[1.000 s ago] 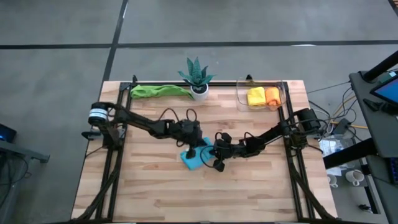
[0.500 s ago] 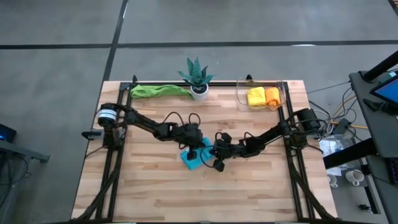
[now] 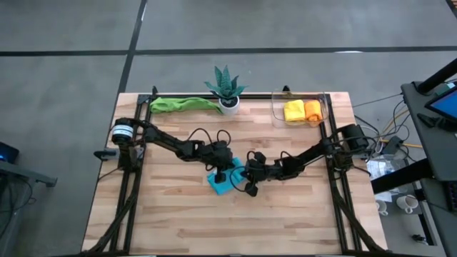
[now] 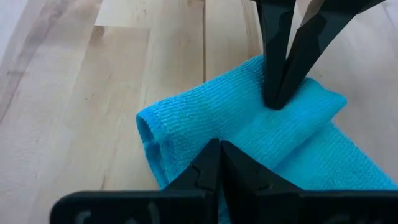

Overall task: Roll microfiber towels into tight, uniform cylinder then place into a basket
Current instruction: Roll the blue microfiber cloth

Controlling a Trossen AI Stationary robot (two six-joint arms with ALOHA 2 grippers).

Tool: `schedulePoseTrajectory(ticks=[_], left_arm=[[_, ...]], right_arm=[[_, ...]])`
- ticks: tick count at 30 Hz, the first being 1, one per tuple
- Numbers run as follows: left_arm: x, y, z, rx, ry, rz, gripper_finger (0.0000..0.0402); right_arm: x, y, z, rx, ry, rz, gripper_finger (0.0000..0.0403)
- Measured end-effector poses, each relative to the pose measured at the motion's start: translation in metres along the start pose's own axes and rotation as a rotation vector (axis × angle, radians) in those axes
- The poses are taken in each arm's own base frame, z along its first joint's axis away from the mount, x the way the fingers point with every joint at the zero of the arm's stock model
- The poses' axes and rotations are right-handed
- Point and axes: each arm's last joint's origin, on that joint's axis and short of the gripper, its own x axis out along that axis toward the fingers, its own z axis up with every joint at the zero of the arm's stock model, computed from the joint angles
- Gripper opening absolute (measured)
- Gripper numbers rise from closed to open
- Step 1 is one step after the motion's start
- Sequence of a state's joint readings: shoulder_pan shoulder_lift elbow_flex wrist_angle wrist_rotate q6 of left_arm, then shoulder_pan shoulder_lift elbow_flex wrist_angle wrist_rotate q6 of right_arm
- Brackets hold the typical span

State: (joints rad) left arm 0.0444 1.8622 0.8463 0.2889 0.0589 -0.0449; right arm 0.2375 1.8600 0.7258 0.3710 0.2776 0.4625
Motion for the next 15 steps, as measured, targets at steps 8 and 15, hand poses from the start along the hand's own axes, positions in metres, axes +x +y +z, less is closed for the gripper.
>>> schedulePoseTrajectory(ticks=[8,15], left_arm=[[0.0,0.0,-0.001,0.002,0.003,0.0,0.0],[0.0,0.001,-0.002,0.003,0.008,0.019,0.0]], right_arm=[[-0.006,0.0,0.002,-0.008,0.024,0.013,0.0008],[-0.025,0.0,0.008,-0.024,0.062,0.0,0.0008]])
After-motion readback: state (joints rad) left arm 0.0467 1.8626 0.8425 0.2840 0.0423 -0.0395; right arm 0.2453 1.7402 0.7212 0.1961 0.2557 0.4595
